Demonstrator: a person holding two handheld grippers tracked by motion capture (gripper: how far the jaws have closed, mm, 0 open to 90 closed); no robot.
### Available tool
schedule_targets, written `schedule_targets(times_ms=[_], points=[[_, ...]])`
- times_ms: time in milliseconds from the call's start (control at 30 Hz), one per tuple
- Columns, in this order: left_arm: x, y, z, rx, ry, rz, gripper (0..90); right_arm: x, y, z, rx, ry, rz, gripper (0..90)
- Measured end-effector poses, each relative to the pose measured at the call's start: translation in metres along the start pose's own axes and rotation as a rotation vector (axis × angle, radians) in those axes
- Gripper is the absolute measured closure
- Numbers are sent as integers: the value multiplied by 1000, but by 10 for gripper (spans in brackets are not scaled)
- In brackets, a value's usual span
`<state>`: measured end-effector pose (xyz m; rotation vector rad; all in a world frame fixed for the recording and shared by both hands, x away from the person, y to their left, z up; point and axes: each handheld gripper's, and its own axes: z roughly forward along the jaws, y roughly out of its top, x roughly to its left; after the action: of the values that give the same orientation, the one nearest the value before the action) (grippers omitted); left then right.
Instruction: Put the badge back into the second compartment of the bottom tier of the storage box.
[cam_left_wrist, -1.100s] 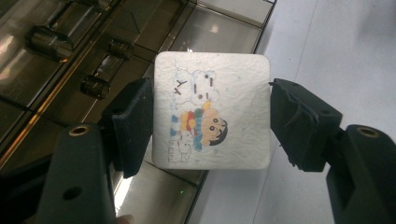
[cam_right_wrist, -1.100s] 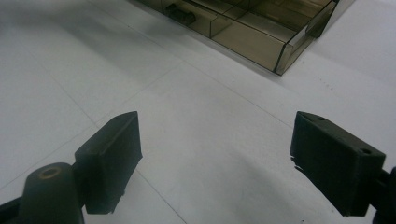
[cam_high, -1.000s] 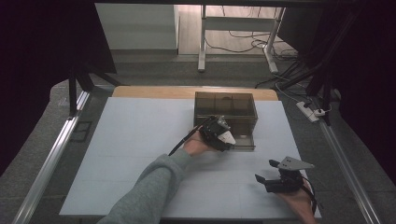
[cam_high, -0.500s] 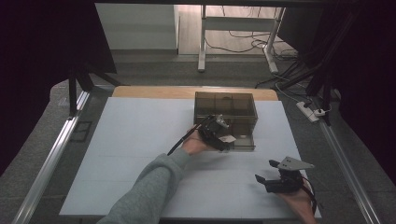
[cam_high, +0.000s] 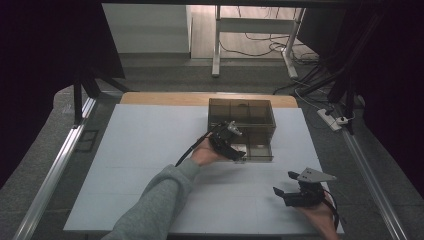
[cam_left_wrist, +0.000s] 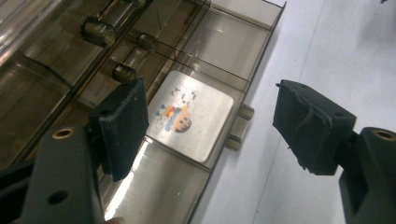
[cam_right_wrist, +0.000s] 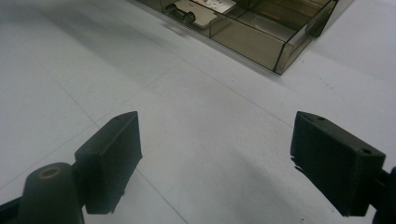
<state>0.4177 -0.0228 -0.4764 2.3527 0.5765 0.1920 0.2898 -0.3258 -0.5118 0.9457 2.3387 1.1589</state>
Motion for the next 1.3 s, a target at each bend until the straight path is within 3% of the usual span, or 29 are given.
schedule_targets(times_ms=[367,767,1000,1300], points=[[-1,-21,-21,-35,-4,-31,268,1,0,0,-4,0,1,164],[-8,-49,-55,-75,10,-34,270,2,0,-1,0,-1,-3,164],[-16,-77,-71,-103,4,-67,270,1,-1,-2,2,0,0,164],[-24,-122,-109,-136,69,-105,270,2,-1,-2,0,-3,-1,164]])
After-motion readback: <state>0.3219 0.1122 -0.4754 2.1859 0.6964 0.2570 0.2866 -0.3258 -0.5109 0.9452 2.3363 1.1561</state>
